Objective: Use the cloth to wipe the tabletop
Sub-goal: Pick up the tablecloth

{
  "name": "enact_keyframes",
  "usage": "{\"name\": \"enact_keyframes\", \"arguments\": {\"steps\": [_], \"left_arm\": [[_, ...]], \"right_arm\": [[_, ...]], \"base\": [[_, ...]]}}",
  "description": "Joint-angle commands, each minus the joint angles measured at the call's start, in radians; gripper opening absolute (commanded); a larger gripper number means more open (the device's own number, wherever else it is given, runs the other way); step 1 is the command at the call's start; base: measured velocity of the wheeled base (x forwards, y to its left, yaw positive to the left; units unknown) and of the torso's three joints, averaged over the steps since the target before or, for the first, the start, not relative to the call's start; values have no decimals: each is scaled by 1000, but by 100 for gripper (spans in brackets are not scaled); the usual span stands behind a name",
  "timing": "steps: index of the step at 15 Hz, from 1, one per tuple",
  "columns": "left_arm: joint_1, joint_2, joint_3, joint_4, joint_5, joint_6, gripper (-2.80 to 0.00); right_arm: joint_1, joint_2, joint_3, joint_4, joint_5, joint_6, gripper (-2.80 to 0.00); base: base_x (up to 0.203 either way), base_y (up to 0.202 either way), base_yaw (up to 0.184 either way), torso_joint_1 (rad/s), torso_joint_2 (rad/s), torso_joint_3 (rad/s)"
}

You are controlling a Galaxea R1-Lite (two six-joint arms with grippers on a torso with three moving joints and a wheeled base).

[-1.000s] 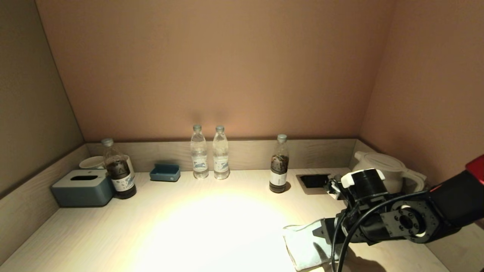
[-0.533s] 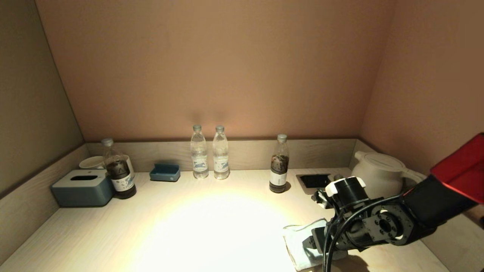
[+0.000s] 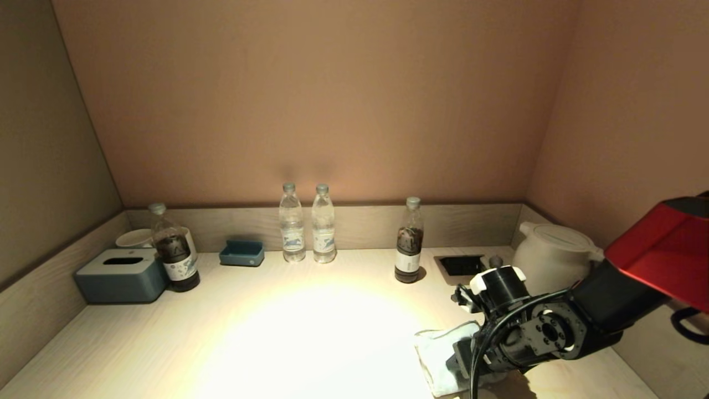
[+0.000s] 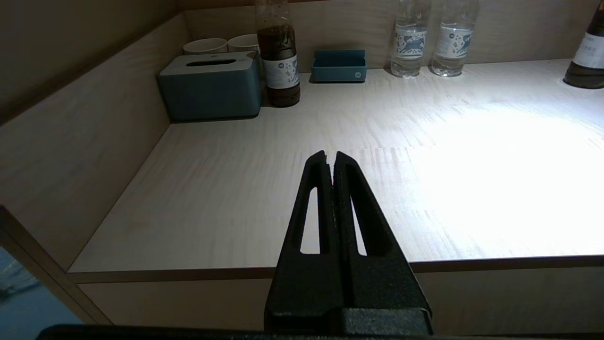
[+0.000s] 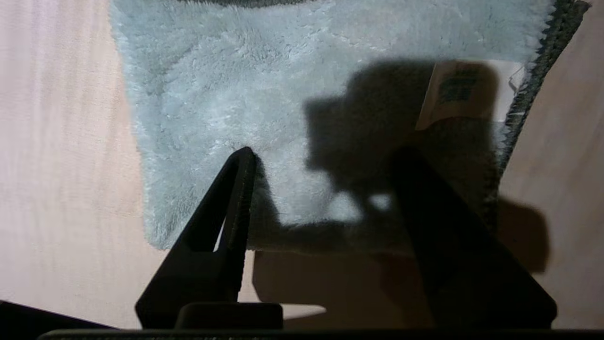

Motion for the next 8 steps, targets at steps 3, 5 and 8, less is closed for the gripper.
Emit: {"name": "enact_keyframes", "arguments": {"steps": [3,5,8], "left_arm": [[1,0,0,0,0,0,-280],[1,0,0,0,0,0,-280],[1,0,0,0,0,0,-280]], "right_arm": [[1,6,-2,0,3,1,-280],[1,5,-2,0,2,4,-280],[-7,-22,3,0,0,7,-280]], "base": [[0,0,0,0,0,0],[0,0,0,0,0,0],[0,0,0,0,0,0]]}}
